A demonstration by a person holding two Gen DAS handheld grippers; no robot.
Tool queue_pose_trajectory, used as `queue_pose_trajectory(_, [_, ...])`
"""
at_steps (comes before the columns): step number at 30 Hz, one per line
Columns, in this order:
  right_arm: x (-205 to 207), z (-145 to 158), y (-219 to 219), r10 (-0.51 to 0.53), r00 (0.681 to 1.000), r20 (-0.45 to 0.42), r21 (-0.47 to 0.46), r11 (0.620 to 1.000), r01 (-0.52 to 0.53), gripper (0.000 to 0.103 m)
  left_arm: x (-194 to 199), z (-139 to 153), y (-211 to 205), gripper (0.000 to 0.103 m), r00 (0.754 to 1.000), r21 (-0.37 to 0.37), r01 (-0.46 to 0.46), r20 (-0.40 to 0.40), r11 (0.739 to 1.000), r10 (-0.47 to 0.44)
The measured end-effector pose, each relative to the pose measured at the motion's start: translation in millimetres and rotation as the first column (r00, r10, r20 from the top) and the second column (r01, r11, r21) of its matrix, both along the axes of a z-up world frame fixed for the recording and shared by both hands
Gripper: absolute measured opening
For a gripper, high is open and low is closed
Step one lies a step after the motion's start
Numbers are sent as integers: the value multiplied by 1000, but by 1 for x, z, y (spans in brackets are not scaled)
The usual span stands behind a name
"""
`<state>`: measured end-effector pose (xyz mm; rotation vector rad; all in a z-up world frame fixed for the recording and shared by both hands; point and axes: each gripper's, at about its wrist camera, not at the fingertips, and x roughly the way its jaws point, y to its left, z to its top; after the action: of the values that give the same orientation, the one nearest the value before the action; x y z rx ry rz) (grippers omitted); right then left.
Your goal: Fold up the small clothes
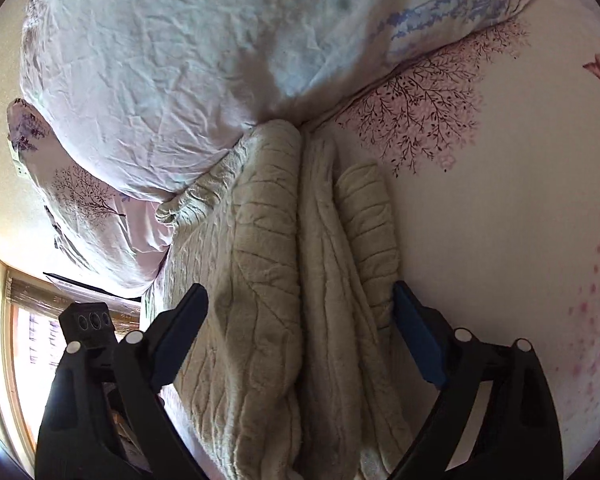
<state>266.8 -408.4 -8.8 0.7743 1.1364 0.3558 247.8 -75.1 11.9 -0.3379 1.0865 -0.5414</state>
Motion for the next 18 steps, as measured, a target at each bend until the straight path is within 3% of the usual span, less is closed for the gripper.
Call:
queue_pose_trajectory(1, [-3,-3,3,0,1000,-11,-17,1000,0,52,2,-4,-3,89,1000,-33,-16,-12,999,15])
queue_pose_trajectory(2, [-6,-7,4,-4,1000,-14,28,1000,4,40,5,-10,-7,82,999,-79,-19,-38,997,16])
queue_pose_trajectory(3, [-11,-7,4,-23,1000,6,59,998,22,37,6,-12,-9,72,999,-116,-20,-31,993,16])
queue_pose_trajectory(5, [-22,3,12,-23,998,59,53,998,20,31,1,-1,-4,44,1000,-115,1,1,993,-1])
queue_pose_trajectory(8, [-38,24,34,31,990,138,114,992,-47,29,-19,23,35,39,997,-174,61,50,983,-53])
queue_pose_trajectory(10, [-50,32,64,111,977,184,109,985,-132,29,-43,42,70,39,991,-157,69,125,985,-49])
queue_pose_trajectory(12, [-59,27,99,199,964,175,70,974,-214,30,-59,49,100,43,986,-83,47,166,995,-33])
queue_pose_trajectory(13, [-60,19,116,253,958,134,33,965,-259,34,-61,45,104,51,984,24,33,173,999,-36])
queue_pose_trajectory(14, [-61,11,130,286,955,82,-28,958,-284,43,-62,38,106,58,982,172,0,185,985,-32])
queue_pose_trajectory(15, [-62,9,136,274,960,54,-80,960,-269,51,-63,32,108,58,978,290,-50,206,956,-11])
queue_pose_trajectory(16, [-65,15,133,240,968,70,-85,969,-234,58,-68,31,116,64,972,328,-83,236,941,3])
queue_pose_trajectory(18, [-72,42,114,124,976,177,-86,990,-110,59,-77,40,133,70,965,281,-118,260,952,43])
